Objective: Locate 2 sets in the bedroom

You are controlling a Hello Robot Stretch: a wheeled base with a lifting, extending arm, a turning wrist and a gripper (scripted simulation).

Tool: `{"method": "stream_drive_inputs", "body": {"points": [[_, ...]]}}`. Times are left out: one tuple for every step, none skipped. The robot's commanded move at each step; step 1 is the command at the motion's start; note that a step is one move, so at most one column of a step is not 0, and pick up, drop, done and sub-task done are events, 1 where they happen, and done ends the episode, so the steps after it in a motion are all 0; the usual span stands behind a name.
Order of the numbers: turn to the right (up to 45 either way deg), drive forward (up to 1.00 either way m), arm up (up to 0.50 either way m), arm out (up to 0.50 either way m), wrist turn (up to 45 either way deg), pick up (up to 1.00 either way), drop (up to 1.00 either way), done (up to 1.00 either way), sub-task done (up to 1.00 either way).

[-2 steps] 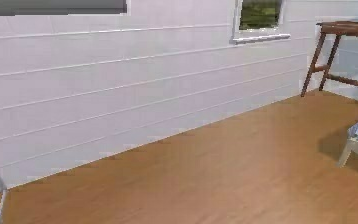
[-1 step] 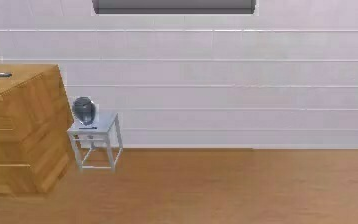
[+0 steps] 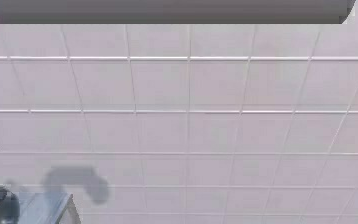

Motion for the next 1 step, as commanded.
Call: {"method": "stream_drive_inputs", "body": {"points": [[6.0, 0.0, 0.0, 0.0, 0.0, 0.0, 0.0, 0.0, 0.0]]}}
